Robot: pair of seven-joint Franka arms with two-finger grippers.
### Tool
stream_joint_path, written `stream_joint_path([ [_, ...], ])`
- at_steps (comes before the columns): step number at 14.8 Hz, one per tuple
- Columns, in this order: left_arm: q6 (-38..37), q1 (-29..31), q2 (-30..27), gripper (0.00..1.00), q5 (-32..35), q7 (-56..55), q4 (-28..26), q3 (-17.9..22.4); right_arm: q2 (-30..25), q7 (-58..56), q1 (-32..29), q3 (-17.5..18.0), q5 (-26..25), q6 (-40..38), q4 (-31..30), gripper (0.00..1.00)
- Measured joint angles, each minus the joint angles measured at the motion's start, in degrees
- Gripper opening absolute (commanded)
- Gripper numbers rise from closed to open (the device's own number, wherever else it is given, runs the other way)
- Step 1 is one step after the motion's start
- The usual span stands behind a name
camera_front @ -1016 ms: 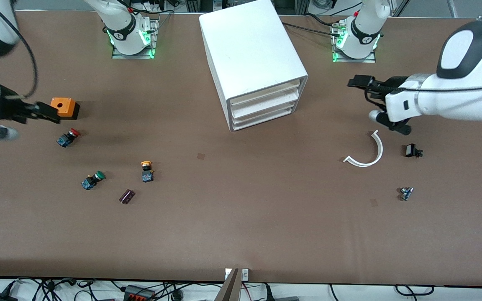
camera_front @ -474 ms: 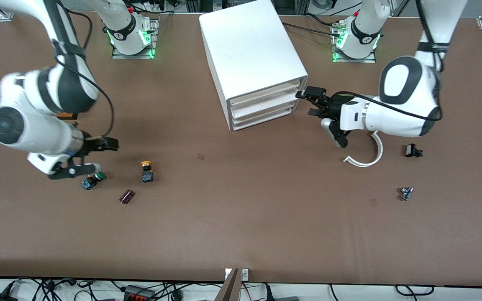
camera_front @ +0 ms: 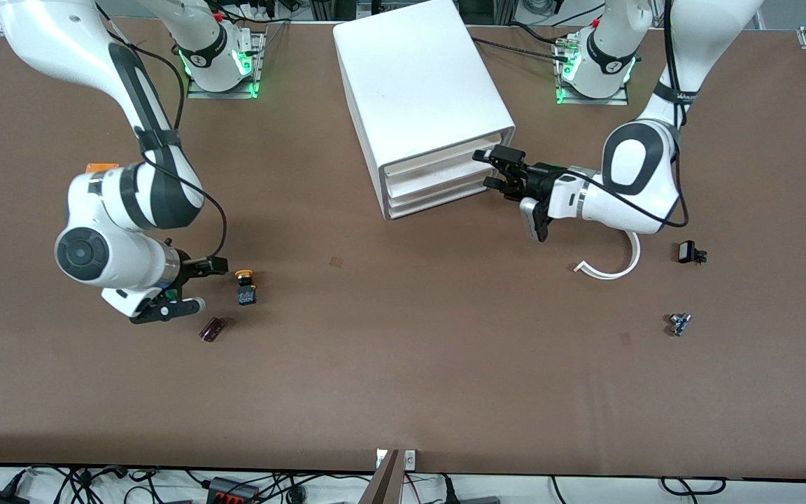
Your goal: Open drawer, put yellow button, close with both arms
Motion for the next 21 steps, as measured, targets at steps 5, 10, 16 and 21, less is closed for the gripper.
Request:
stream_joint_path([
  [5,0.12,-0.65,0.97,0.46,-0.23,0.00,-1.31,-2.00,4.45,0.00,2.19,0.04,0.00,4.16,0.21,1.00],
  [10,0.16,-0.66,2.30,0.15,-0.25,3.60,-1.37,-2.06,7.41,2.42,5.28,0.05,0.00,7.37,0.26,1.00],
  [16,-0.14,-0.25,2.65,0.03,-0.95,7.96,-0.43,-2.04,8.96,2.74,5.27,-0.48,0.00,8.22,0.44,0.94],
  [21,0.24,0.77,5.03,0.03,-0.73,8.28,3.17,-1.36,9.22,2.97,5.23,-0.72,0.00,8.22,0.48,0.77],
])
